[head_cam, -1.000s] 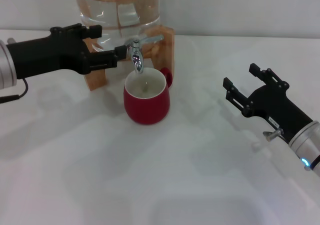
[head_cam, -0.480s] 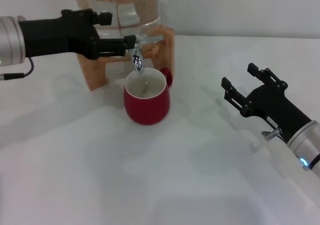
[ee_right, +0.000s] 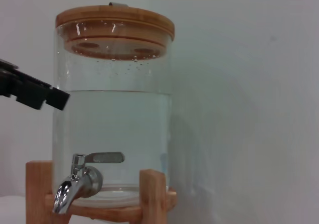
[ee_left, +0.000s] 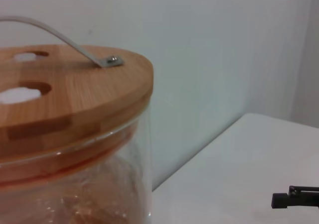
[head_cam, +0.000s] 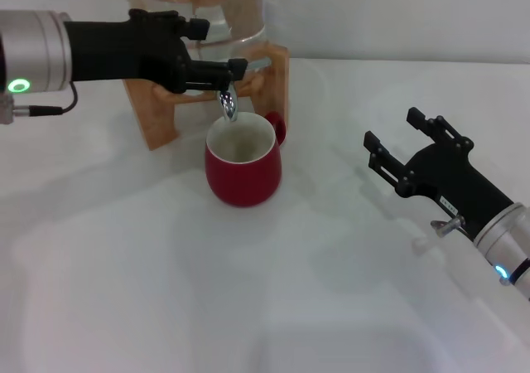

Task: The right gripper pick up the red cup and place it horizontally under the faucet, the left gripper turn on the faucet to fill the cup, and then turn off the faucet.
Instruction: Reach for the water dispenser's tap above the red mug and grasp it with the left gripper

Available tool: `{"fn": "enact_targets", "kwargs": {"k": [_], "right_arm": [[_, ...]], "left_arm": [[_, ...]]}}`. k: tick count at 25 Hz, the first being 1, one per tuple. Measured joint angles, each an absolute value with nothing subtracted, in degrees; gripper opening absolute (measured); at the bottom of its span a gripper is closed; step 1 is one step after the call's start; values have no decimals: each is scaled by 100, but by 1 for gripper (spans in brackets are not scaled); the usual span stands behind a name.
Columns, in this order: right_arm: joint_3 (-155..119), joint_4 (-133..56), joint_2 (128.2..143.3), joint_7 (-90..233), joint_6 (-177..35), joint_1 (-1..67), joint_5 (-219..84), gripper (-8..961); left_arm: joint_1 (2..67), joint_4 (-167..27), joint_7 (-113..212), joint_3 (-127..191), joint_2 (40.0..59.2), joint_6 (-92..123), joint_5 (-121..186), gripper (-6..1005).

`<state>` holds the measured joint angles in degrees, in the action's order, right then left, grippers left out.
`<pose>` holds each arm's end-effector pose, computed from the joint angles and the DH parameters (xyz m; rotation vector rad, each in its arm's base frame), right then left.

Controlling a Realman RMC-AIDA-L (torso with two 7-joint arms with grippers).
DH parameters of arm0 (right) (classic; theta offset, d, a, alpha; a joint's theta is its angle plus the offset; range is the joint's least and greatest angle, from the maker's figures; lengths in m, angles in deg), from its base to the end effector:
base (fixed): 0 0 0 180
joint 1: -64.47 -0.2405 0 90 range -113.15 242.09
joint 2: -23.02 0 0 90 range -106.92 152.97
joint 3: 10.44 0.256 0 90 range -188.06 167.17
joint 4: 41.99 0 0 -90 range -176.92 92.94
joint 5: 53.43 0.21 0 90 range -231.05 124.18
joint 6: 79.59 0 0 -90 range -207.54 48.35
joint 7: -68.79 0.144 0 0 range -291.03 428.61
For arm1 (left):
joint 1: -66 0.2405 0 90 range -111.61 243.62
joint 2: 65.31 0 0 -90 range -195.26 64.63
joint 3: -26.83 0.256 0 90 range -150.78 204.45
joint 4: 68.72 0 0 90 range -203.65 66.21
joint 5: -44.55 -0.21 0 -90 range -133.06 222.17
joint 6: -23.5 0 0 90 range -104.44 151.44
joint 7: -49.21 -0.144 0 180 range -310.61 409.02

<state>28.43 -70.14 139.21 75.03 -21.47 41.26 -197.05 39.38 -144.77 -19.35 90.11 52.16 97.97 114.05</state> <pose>0.2522 0.3210 -0.0774 -2.0080 0.4070 0.8161 -0.1646 0.3772 0.0616 -2.5718 -0.4616 -0.4698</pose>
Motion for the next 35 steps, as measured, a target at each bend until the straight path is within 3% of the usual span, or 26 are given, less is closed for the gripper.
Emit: {"fn": "enact_targets", "kwargs": {"k": [35], "right_arm": [[2831,-7018,13921,7503,-2132,4074,-19720,729]], "left_arm": [[3186,-14175,-1583,9052,5351,9842,10588,859]]}}
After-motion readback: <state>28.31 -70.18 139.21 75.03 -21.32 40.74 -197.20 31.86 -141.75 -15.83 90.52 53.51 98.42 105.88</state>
